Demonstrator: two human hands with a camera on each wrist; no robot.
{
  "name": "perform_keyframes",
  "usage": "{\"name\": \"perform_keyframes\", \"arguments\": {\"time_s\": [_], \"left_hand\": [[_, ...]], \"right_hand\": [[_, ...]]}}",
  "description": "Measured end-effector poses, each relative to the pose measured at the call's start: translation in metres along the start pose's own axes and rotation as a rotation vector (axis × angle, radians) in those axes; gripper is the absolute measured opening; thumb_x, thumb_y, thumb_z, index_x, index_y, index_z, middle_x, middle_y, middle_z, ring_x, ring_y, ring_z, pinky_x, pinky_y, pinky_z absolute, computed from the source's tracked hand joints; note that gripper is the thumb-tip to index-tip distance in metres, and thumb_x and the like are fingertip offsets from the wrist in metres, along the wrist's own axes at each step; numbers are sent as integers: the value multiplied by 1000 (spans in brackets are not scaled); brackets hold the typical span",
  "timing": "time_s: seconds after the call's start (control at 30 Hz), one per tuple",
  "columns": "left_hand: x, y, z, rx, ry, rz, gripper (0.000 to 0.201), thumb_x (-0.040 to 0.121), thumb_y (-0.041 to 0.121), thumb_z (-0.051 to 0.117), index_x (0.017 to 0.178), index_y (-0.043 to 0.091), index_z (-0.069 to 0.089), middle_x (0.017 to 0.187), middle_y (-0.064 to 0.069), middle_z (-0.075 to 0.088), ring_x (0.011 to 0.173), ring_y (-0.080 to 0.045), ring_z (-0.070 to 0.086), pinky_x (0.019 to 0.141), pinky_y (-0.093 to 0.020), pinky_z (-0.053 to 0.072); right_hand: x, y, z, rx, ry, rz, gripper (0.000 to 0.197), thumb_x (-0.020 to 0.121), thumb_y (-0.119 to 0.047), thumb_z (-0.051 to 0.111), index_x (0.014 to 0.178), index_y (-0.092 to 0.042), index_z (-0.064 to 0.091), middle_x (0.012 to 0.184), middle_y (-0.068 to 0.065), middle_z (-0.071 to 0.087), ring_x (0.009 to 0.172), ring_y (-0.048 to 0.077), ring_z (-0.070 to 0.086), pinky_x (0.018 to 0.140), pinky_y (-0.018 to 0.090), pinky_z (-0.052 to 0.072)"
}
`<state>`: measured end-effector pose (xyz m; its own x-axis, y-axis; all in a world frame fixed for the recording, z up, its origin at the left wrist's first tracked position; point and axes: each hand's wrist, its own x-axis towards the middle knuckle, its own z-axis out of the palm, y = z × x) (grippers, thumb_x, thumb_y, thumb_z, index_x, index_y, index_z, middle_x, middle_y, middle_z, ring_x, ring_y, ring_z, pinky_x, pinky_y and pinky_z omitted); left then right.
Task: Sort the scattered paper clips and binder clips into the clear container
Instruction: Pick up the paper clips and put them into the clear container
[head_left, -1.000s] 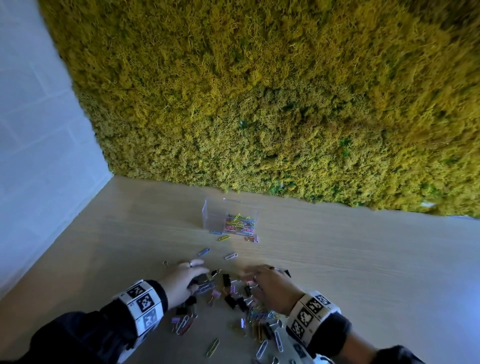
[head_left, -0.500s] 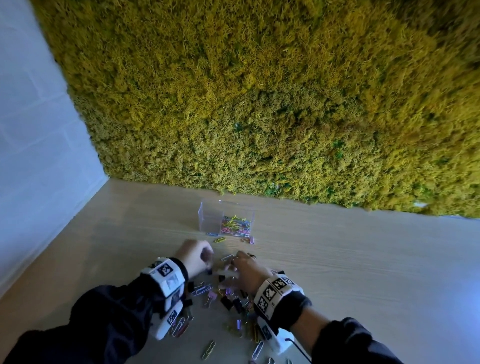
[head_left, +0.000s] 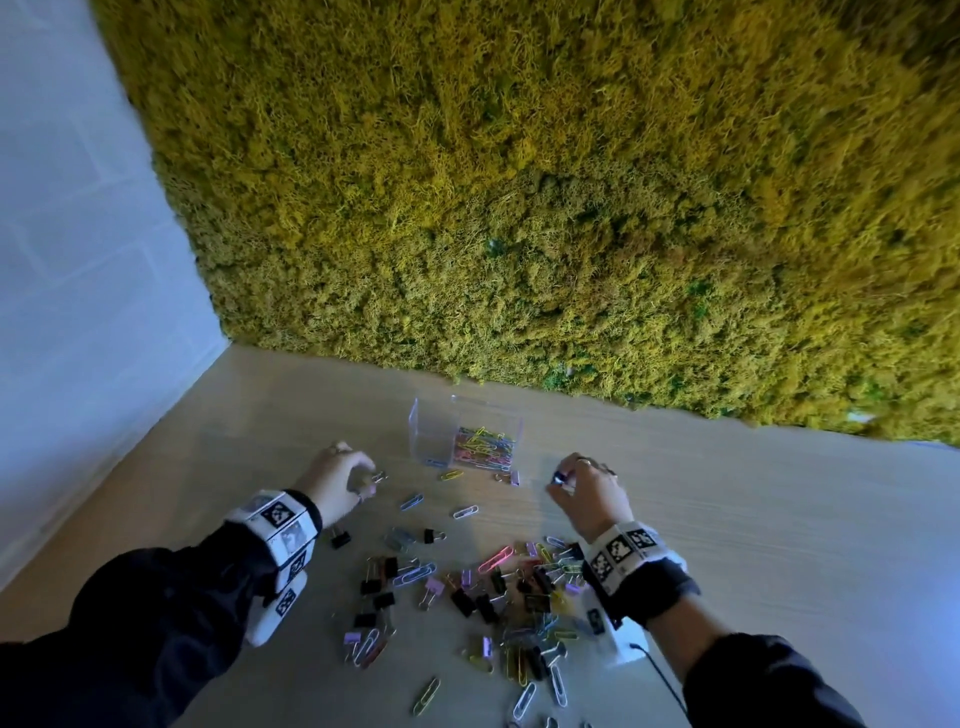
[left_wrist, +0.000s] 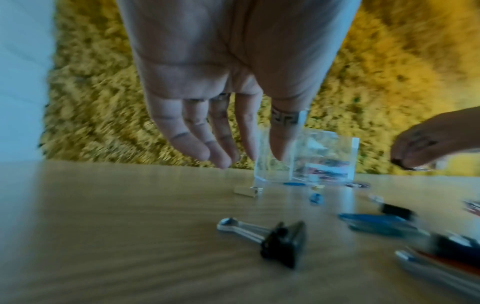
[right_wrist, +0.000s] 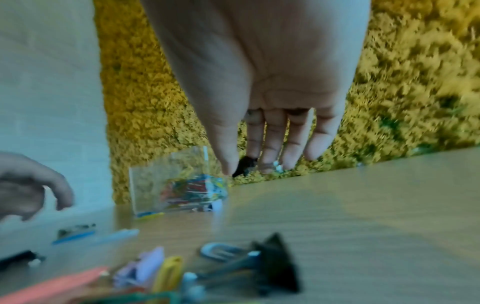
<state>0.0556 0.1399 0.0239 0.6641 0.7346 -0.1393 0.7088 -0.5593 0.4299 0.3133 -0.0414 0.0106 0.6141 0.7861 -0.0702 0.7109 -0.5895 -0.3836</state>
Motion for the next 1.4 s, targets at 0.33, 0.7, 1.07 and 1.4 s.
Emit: {"name": "perform_keyframes", "arguments": {"time_s": [0.33, 0.7, 1.07, 1.4], "left_hand": [[-38, 18, 32, 238, -352, 149, 26, 80, 30, 62, 105, 24, 62, 103, 4, 65, 91, -12, 57, 76, -19, 40], [-19, -6, -3, -23, 53, -16, 25, 78, 13, 68, 102, 6, 66, 106, -12, 63, 101, -25, 57, 79, -23, 38], [-33, 8, 15, 194, -418, 320, 31, 84, 23, 63, 115, 17, 63, 100, 3, 57, 86, -15, 51, 64, -15, 31], [-26, 20, 20, 260, -588, 232, 21, 84, 7, 57, 105, 8, 62, 99, -8, 67, 71, -6, 52, 54, -4, 31]], "right_hand": [[-37, -95, 40, 23, -404, -517, 36, 86, -26, 59, 120, -15, 55, 123, 9, 52, 110, 22, 53, 98, 38, 45], [-23, -131, 65, -115, -429, -585, 32, 73, -20, 72, 100, -3, 68, 108, 18, 64, 100, 29, 59, 91, 39, 48], [-26, -110, 66, -248, -423, -488, 21, 88, -22, 55, 103, -13, 65, 110, 11, 66, 104, 25, 62, 89, 41, 52], [-33, -58, 37, 1074, -557, 125, 21, 92, -5, 49, 72, -11, 54, 70, 4, 57, 53, 9, 52, 47, 19, 45]]}}
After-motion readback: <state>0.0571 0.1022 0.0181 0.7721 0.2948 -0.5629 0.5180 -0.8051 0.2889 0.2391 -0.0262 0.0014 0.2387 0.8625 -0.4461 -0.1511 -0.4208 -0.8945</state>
